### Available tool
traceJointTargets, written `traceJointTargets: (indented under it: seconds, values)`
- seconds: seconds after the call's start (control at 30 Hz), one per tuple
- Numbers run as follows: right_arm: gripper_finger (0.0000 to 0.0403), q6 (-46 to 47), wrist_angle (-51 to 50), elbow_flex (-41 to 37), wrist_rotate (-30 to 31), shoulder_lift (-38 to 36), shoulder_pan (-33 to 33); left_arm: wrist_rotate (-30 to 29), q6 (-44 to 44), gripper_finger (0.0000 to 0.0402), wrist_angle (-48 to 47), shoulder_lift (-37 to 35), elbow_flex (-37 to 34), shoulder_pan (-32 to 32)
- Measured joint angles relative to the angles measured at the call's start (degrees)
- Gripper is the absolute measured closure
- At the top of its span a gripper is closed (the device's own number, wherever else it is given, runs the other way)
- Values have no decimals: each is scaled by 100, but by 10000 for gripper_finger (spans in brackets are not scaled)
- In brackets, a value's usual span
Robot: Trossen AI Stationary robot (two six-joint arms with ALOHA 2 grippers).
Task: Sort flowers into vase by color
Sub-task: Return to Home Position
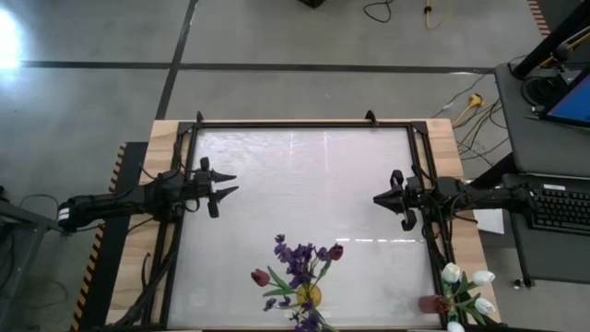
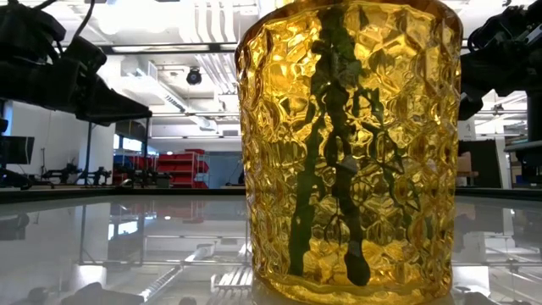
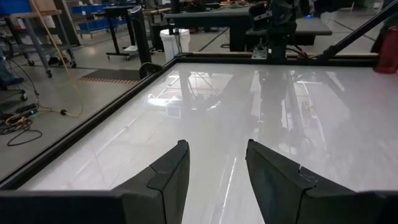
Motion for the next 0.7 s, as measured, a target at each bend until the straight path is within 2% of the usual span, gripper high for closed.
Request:
traceJointTargets:
  seconds: [0.7]
  values:
    - [369,0,0,0,2,0,2,0,0,256,0,96,0,-2]
